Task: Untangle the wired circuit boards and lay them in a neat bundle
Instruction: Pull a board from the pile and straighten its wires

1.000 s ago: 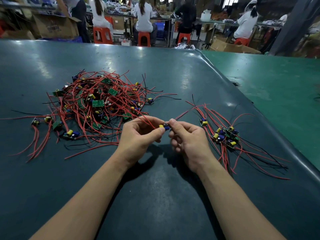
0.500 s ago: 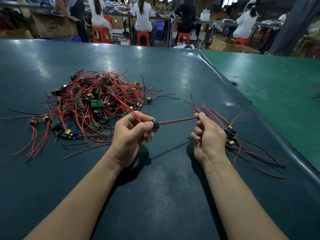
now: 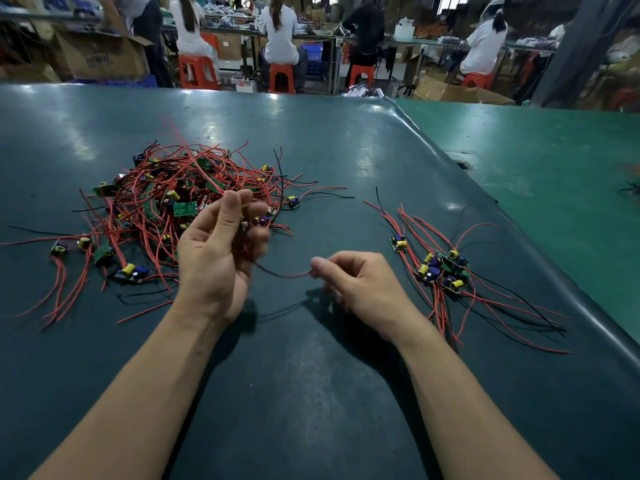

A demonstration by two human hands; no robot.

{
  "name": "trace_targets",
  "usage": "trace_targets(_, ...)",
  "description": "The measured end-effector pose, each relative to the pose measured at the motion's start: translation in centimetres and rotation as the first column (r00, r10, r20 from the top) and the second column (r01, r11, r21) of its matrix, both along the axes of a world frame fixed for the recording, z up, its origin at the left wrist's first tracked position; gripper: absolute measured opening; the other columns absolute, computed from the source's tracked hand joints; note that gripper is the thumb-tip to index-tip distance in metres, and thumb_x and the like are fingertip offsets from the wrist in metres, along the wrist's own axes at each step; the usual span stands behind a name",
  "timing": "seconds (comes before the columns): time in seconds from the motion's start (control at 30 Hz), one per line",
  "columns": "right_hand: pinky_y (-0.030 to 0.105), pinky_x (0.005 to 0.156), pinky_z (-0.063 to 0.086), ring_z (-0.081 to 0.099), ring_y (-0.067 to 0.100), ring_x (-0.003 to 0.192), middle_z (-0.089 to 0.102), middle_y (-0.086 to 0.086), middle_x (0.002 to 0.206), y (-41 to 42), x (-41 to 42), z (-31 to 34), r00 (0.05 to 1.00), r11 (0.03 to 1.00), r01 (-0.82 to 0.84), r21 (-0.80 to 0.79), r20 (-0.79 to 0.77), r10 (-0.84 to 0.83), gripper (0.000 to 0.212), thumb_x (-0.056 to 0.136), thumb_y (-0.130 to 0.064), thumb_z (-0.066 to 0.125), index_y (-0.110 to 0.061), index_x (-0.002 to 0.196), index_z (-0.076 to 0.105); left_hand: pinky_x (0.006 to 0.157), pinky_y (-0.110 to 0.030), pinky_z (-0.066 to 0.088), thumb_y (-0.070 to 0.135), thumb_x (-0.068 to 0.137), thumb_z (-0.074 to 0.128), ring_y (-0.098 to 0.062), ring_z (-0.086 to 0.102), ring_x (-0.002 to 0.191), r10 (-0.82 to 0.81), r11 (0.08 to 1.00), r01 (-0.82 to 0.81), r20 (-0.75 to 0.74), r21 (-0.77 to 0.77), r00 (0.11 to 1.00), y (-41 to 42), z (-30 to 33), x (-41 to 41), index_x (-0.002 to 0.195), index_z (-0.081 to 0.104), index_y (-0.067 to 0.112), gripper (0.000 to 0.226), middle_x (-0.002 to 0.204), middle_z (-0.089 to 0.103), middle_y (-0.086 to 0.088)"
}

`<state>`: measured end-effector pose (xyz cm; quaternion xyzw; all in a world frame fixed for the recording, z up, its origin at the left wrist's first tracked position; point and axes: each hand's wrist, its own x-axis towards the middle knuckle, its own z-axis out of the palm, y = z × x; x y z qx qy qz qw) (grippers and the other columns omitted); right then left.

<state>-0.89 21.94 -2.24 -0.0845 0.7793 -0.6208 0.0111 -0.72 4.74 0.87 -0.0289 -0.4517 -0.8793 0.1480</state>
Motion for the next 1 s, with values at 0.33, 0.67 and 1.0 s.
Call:
trace_targets(0.33, 0.013, 0.037, 0.025, 0.044, 0.005, 0.039, 0.057, -0.004, 0.054, 0.0, 0.4, 0.5, 0.971, 0.87, -0.083, -0.487, 0.156, 0.18, 0.042, 0.081, -0.042, 0.062, -0.005, 0.096, 0.073, 0.034, -0.014, 0.038, 0.033, 0.08, 0.062, -0.009, 0.051, 0.036, -0.439, 0.778, 0.5, 0.241, -0.38, 0.866, 2.6, -1.2, 1.7, 0.073, 0.076, 0.017, 0.023, 0.065, 0.068, -0.005)
trace_targets(0.67, 0.016, 0.039, 0.021, 0.024, 0.01, 0.036, 0.036, -0.004, 0.043, 0.1, -0.2, 0.5, 0.972, 0.857, 0.231, -0.46, 0.149, -0.182, 0.013, 0.083, -0.015, 0.075, -0.006, 0.075, 0.071, 0.038, -0.017, 0.04, 0.034, 0.078, 0.062, -0.012, 0.053, 0.039, -0.433, 0.767, 0.532, 0.324, -0.358, 0.841, 3.0, -1.7, 1.4, 0.072, 0.075, 0.012, 0.027, 0.066, 0.069, -0.01)
trace_targets(1.0, 0.017, 0.038, 0.018, 0.019, 0.007, 0.036, 0.026, -0.009, 0.041, 1.7, -1.6, 0.5, 0.828, 0.558, 0.524, -0.643, 0.233, -0.509, 0.016, 0.087, -0.007, 0.071, -0.005, 0.071, 0.066, 0.054, -0.018, 0.046, 0.028, 0.086, 0.057, -0.013, 0.058, 0.051, -0.595, 0.595, 0.678, 0.33, -0.432, 0.733, 2.5, -1.4, 2.2, 0.073, 0.076, 0.014, 0.027, 0.064, 0.069, -0.009)
